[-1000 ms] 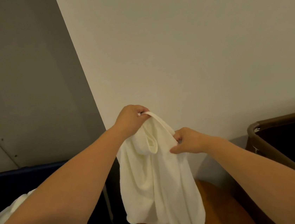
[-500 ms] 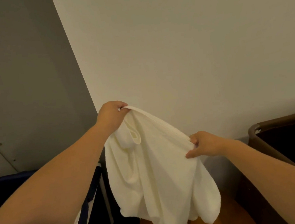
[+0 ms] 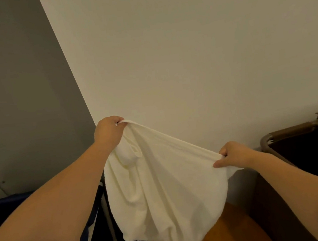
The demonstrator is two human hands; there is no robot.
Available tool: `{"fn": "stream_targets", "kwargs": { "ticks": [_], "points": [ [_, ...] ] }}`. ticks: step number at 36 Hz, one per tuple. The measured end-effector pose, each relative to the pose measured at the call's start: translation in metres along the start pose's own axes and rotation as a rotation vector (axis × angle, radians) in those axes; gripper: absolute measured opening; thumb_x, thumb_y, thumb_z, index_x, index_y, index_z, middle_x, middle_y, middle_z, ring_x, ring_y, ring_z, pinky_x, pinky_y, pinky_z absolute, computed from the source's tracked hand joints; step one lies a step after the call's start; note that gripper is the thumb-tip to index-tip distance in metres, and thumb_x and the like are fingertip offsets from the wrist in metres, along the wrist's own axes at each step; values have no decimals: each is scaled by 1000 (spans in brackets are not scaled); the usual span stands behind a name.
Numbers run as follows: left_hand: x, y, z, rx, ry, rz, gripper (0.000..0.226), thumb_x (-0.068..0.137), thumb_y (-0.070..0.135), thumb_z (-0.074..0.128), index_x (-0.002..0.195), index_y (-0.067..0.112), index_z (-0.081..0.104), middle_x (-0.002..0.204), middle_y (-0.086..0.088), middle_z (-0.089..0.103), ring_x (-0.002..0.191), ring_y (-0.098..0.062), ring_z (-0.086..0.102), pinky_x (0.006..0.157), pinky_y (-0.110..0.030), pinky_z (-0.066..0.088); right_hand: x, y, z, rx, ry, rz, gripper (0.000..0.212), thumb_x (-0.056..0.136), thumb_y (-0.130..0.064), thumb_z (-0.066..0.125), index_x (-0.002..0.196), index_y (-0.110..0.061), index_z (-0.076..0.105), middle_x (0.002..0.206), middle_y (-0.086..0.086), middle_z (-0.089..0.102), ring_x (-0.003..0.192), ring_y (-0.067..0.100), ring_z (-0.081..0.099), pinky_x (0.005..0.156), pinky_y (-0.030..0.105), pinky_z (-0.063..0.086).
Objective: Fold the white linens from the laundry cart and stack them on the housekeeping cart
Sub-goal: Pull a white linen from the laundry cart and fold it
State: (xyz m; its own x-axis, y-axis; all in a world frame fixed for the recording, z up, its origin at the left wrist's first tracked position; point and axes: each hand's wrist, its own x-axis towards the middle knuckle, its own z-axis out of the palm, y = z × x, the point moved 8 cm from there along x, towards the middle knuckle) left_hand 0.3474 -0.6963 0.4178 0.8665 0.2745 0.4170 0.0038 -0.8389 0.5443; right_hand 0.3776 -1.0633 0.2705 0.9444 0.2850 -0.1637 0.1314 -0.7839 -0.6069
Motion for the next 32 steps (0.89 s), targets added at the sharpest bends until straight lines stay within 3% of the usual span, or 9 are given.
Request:
{"fn": "stream_targets", "kwargs": {
  "ticks": [4, 10, 15, 17, 20, 27, 32],
  "points": [
    [2, 5, -1, -27, 19, 10, 21, 96, 26, 53, 97, 19, 72, 93, 3, 68, 89, -19, 60, 75, -32, 48, 1, 0, 6, -11, -26, -7, 18, 74, -33, 80, 79, -16, 76, 79, 0, 71, 76, 16, 64, 73, 29, 54],
    [7, 34, -15, -115, 76, 50, 18, 96, 21, 54, 97, 17, 72, 91, 5, 63, 88, -16, 57, 81, -31, 47, 11, 4, 33, -22, -74, -71, 8, 74, -20, 78, 80, -15, 76, 82, 4, 72, 81, 20, 68, 77, 35, 58],
    [15, 45, -29, -135, 111, 57, 19, 95, 23, 55, 101, 16, 72, 93, 6, 63, 90, -14, 57, 81, -28, 45, 20, 11, 48, -16, -75, -68, 27, 72, -30, 77, 79, -4, 71, 79, 14, 68, 68, 23, 62, 63, 32, 52],
    [18, 43, -32, -148, 121, 41, 19, 94, 25, 57, 103, 17, 72, 95, 6, 64, 93, -15, 59, 83, -30, 47, 22, 12, 50, -10, -51, -63, 29, 74, -29, 77, 66, -5, 62, 65, 13, 54, 59, 19, 50, 55, 28, 40],
    [19, 41, -35, -176, 123, 26, 18, 93, 26, 58, 101, 18, 72, 97, 7, 64, 93, -14, 59, 81, -27, 44, 24, 14, 54, 45, -49, -62, 33, 76, -29, 78, 62, -7, 57, 62, 8, 41, 57, 18, 38, 54, 29, 29],
    [19, 32, -42, -143, 146, 19, 19, 94, 24, 58, 101, 16, 72, 95, 5, 65, 91, -14, 58, 78, -26, 42, 28, 28, 49, 165, -13, 1, 48, 84, -44, 70, 68, 1, 62, 57, 6, 31, 47, 15, 28, 50, 26, 23],
    [20, 27, -41, -116, 146, 10, 20, 94, 26, 56, 103, 17, 72, 97, 4, 67, 91, -14, 58, 77, -24, 40, 27, 38, 41, 173, -4, 55, 62, 75, -49, 76, 82, 12, 65, 60, 9, 37, 51, 18, 34, 50, 28, 26]
  ]
}}
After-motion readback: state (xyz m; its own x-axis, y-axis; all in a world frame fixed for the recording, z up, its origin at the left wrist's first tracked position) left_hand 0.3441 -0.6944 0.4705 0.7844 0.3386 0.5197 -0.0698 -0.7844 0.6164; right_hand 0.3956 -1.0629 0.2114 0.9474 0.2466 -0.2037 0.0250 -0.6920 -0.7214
